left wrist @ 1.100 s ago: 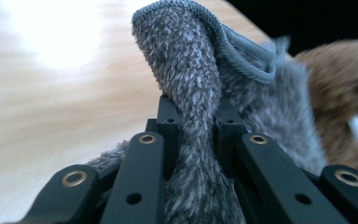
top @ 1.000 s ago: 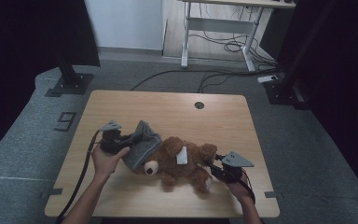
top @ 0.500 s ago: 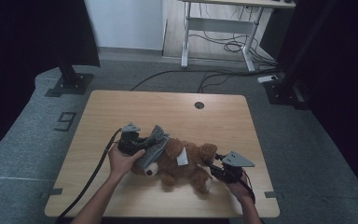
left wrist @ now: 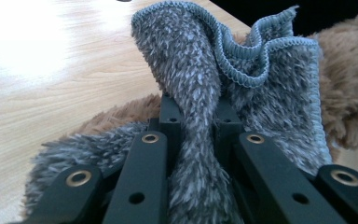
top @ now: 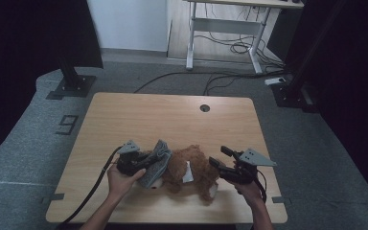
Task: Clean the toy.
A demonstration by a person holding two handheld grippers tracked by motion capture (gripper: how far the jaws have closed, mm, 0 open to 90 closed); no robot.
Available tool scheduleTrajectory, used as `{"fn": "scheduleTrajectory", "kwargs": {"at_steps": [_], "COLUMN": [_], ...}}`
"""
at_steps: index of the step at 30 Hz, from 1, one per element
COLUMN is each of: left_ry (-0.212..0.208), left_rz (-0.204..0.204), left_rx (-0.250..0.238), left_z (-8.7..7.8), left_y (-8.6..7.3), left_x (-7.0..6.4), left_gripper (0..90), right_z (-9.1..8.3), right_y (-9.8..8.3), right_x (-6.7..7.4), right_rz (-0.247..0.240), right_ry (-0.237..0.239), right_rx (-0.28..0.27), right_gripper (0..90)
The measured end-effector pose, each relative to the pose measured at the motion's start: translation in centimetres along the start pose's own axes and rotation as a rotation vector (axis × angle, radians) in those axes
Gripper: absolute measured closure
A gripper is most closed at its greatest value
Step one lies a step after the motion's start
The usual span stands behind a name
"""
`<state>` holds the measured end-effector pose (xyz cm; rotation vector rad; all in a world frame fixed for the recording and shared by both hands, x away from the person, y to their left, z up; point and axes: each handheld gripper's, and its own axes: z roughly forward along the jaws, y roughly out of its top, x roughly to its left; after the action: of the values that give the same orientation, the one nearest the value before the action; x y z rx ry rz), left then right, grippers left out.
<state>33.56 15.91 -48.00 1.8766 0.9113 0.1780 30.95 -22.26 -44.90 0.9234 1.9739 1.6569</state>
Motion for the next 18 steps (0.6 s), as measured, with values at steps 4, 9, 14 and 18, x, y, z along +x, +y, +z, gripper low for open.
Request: {"fn": "scheduleTrajectory", "kwargs": {"at_steps": [4,9,14,18], "left_ry": [-0.012,-0.031,-0.055,-0.058], "left_rz": [-0.003,0.000,0.002,0.012], "left_rx": [-0.008,-0.017,-0.021,-0.022], "left_z": [-0.4,-1.0,-1.5,-1.8], "left_y": [-0.5,-1.2,-2.0,-2.3], "left_x": [-0.3,-0.5,-0.9,-1.3], "left_gripper": [78.5,78.5,78.4,78.3], "right_z": [2.0,5.0,5.4,5.6], "right_y": [0.8,-0.9,-3.9,-5.3], "right_x": [-0.3,1.1,3.2,3.6], "right_rz": [0.015,0.052,0.040,0.048], "right_ry": [0.034,0.133,0.144,0.145], "right_rx": [0.066,0.204,0.322,0.413], "right_gripper": [31.1,25.9,16.7,19.5]}}
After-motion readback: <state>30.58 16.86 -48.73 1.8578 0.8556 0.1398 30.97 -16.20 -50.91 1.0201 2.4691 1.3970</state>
